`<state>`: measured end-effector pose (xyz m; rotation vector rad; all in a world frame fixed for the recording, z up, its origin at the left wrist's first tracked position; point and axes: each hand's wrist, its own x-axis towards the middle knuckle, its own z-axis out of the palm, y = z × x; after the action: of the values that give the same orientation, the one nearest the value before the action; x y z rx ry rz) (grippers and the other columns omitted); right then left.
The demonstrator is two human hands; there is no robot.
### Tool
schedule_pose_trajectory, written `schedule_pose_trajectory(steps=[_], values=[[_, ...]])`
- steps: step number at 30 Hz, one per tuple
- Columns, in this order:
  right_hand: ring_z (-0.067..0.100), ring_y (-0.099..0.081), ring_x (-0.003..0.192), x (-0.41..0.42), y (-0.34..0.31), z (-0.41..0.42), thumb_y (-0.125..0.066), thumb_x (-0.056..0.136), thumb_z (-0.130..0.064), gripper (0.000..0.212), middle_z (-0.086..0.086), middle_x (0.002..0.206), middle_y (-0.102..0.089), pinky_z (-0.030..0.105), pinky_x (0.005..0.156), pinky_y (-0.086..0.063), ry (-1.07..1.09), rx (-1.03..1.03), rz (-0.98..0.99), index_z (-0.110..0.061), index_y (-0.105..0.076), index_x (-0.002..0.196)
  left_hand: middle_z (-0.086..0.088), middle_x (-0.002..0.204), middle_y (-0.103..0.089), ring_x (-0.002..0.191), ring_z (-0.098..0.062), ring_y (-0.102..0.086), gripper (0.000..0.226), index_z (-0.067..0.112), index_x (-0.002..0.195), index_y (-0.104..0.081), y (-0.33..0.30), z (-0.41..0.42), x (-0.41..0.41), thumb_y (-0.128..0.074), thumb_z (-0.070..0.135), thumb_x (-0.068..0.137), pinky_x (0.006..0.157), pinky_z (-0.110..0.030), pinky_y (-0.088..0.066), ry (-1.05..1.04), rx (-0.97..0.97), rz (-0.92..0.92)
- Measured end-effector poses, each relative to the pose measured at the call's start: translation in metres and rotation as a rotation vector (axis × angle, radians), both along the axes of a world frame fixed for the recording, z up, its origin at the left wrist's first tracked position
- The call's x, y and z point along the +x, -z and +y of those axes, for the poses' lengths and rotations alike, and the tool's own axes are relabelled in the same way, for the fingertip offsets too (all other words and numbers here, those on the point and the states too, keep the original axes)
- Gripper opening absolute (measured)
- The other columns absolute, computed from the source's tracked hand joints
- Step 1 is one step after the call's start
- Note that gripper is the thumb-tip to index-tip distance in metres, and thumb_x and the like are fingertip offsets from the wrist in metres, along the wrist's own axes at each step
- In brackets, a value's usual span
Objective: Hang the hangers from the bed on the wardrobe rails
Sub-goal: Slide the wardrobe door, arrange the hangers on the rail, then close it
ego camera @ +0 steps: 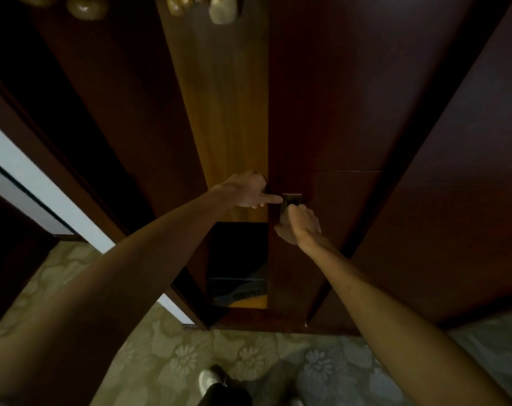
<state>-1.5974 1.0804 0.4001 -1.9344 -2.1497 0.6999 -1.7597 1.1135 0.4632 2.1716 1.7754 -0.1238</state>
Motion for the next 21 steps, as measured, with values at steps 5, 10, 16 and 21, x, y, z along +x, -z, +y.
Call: schedule_pose_trajectory(steps=[5,10,16,21], values=[[0.031,-0.062,0.111,-0.032,-0.002,-0.004,-0.059,0.097,-0.022,0.021,0.011,0.109,-0.062,0.039,0.080,-0.049,-0.012,-0.031,0.036,-0.006,-0.061,0.111,0.004,0.077,-0.074,0.074,-0.008,-0.070,0.060,0.013,0.083,-0.074,0.008,-0.003,-0.034,-0.051,0.067,0.092,0.072,-0.028,-0.055,0.010,0.006,-0.050],[0.025,-0.068,0.095,-0.067,0.001,-0.005,-0.060,0.095,-0.023,0.016,0.005,0.097,-0.067,0.036,0.069,-0.052,-0.012,-0.006,0.025,-0.010,-0.067,0.101,0.004,0.076,-0.075,0.072,-0.008,-0.071,0.059,0.013,0.084,-0.074,0.012,-0.005,-0.070,-0.052,0.068,0.091,0.078,-0.035,-0.060,0.006,-0.003,-0.101],[0.027,-0.068,0.096,-0.107,-0.004,-0.013,-0.058,0.097,-0.022,0.013,0.002,0.096,-0.067,0.033,0.064,-0.046,-0.026,-0.007,-0.006,-0.012,-0.067,0.097,-0.003,0.080,-0.076,0.061,-0.009,-0.067,0.059,0.007,0.086,-0.074,0.007,-0.021,-0.107,-0.054,0.062,0.094,0.061,-0.024,-0.051,-0.032,0.018,-0.111],[0.026,-0.068,0.096,-0.141,-0.014,-0.026,-0.071,0.091,-0.028,0.022,0.007,0.101,-0.070,0.034,0.069,-0.049,-0.083,-0.005,-0.038,-0.008,-0.067,0.098,-0.003,0.082,-0.076,0.064,-0.010,-0.069,0.057,0.009,0.090,-0.074,0.010,-0.031,-0.143,-0.054,0.062,0.094,0.062,-0.023,-0.050,-0.076,0.029,-0.117]])
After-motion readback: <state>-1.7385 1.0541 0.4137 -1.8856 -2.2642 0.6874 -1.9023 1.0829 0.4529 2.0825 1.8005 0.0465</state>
